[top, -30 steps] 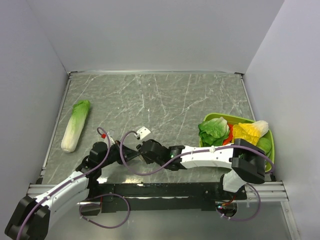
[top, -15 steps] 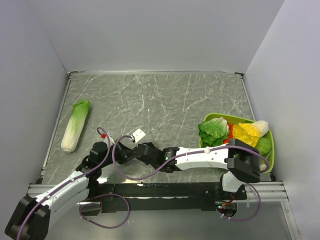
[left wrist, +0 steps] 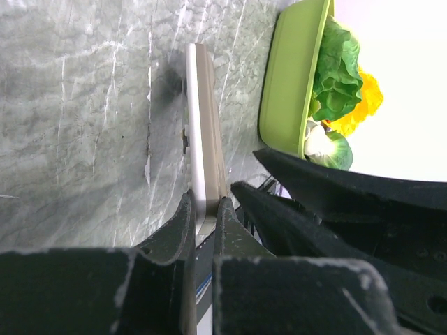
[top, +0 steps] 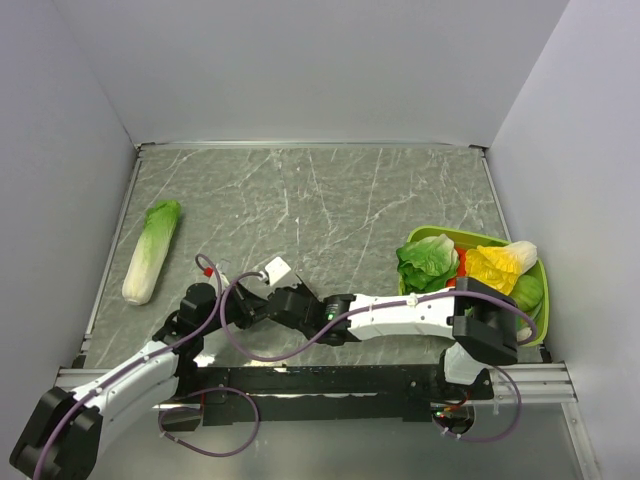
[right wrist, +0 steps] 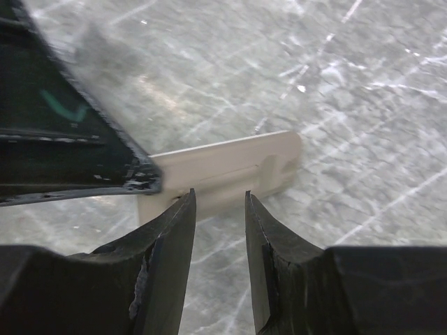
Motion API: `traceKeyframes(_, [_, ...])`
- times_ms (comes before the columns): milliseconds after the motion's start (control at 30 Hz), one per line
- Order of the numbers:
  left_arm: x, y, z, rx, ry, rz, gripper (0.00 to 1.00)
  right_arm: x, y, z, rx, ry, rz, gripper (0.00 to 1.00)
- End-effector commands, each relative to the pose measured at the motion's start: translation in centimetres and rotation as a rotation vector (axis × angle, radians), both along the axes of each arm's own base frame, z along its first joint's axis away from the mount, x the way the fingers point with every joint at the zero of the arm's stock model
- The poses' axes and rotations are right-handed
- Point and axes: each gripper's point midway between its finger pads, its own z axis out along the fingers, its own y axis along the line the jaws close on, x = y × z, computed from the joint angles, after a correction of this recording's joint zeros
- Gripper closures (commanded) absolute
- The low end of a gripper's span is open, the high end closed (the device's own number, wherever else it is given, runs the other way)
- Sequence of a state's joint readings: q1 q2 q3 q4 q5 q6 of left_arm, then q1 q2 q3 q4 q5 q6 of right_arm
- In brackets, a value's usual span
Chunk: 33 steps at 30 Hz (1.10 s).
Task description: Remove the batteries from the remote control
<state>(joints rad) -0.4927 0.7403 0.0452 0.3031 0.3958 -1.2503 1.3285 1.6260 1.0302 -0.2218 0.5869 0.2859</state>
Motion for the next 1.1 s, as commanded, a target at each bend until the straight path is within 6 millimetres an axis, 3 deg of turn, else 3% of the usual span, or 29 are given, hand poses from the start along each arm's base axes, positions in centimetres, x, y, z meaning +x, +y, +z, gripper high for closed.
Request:
traceKeyframes(0, [-0.3,-0.3,0.0,0.003,0.009,-0.022,0.99,1.0,0.0,0.9,-0.031,-0.050,-0.031,0.58])
traceKeyframes(167, [-0.2,-0.3,0.1,0.000,0.007,-0.021,0.99,0.6,0.4,0.9,-0.027,-0.035,-0.009,0.58])
traceKeyframes(333, [-0.4,-0.4,0.1,0.015,-0.002,-0.045,0.99,-0.8,1.6,2.0,0.115,0.036,0.089,0.56])
traceKeyframes(567, [-0.9,-1.5,1.7,0.028,-0.036,-0.164,0.99,-1.0,0.9,2.3,0.187,0.111,0.143,0.50])
traceKeyframes(867, [-0.9,-1.7,1.6,0.044,-0.020,-0.184,0.99,-1.2,-0.4,1.3,0.214,0.167,0.145,0.51])
traceKeyframes(1067, [-0.9,-1.7,1.4,0.042,-0.011,-0.179,0.99,-1.8,-0.1,1.4,0.246,0.189,0.169,0.51])
